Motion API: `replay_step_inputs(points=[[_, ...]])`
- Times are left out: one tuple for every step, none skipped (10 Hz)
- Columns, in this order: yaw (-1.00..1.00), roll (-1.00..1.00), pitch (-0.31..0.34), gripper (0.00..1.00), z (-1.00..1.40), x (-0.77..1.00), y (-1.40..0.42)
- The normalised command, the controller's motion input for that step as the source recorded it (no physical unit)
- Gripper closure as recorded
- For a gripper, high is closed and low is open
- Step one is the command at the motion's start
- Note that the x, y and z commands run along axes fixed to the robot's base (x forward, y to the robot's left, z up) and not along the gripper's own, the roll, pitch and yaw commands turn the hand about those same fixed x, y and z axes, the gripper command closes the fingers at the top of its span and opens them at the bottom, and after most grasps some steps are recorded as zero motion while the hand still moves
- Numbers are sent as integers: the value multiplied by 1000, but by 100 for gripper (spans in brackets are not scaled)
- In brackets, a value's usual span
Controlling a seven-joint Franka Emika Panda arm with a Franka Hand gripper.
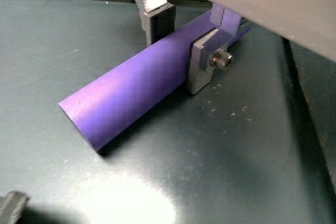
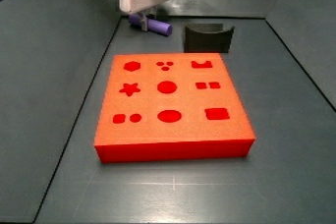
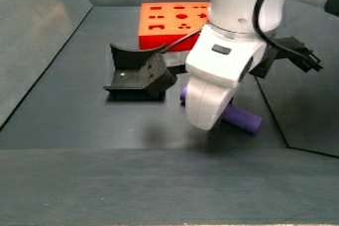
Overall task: Pick up the round object. Move up. Place the round object on the fixture. Regrasp the round object. Move to above the board. Insert the round object.
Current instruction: Pick up the round object.
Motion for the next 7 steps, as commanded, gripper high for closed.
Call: replay_step_inputs(points=[[0, 0, 0, 100, 0, 0, 0], [0, 0, 0, 100, 0, 0, 0], [0, 0, 0, 100, 0, 0, 0], [0, 0, 0, 100, 0, 0, 0], [0, 0, 0, 100, 0, 0, 0], [0, 0, 0, 100, 0, 0, 0], [0, 0, 0, 100, 0, 0, 0]])
